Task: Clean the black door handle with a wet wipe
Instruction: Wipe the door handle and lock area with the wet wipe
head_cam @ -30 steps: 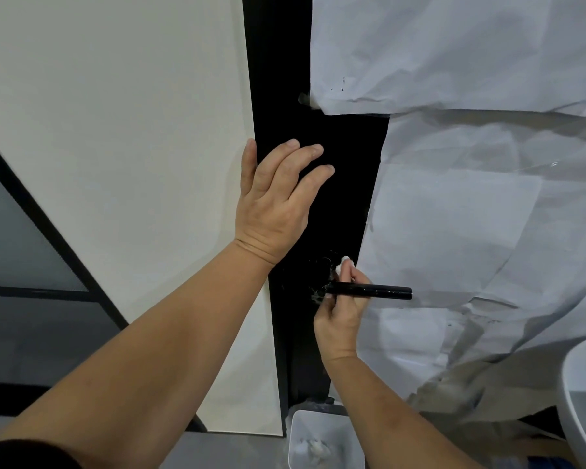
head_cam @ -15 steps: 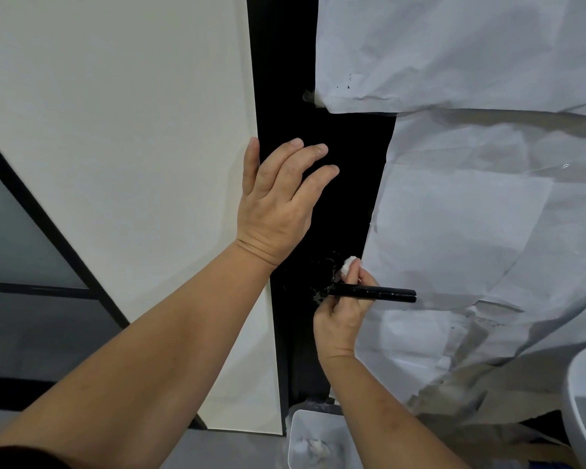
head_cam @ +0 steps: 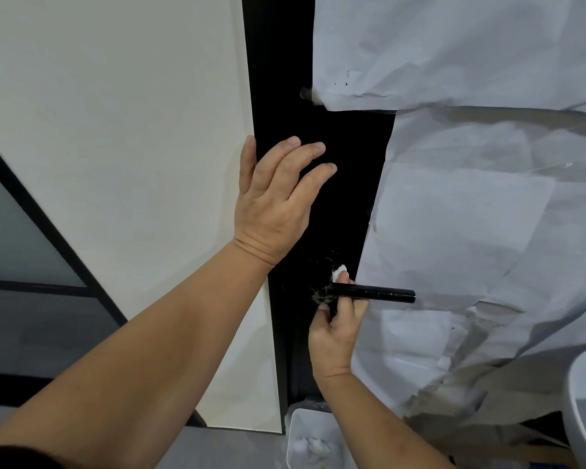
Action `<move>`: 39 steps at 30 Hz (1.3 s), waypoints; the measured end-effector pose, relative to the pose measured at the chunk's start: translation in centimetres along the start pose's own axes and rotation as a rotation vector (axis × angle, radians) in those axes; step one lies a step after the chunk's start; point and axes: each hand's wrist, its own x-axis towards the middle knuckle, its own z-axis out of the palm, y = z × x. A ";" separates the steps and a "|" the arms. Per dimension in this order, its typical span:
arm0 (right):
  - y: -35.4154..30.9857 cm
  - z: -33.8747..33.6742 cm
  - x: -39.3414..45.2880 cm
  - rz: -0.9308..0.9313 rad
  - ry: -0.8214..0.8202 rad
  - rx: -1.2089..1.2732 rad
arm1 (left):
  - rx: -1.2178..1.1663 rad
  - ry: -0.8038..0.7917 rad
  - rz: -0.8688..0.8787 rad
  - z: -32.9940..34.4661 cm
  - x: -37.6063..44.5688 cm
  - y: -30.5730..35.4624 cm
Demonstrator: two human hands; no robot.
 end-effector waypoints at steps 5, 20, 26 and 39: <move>0.7 0.3 0.4 0.085 -0.044 0.156 | 0.003 -0.001 0.010 0.0 0.0 0.0; 1.0 0.9 0.7 0.089 -0.180 -0.057 | 0.036 -0.022 0.014 0.1 -0.1 -0.1; 0.5 -0.9 0.2 0.050 -0.116 -0.044 | 0.021 -0.025 0.010 0.0 -0.2 -0.1; 1.8 -0.4 1.2 -0.338 -0.414 -0.702 | 0.022 -0.014 0.002 0.0 0.0 0.0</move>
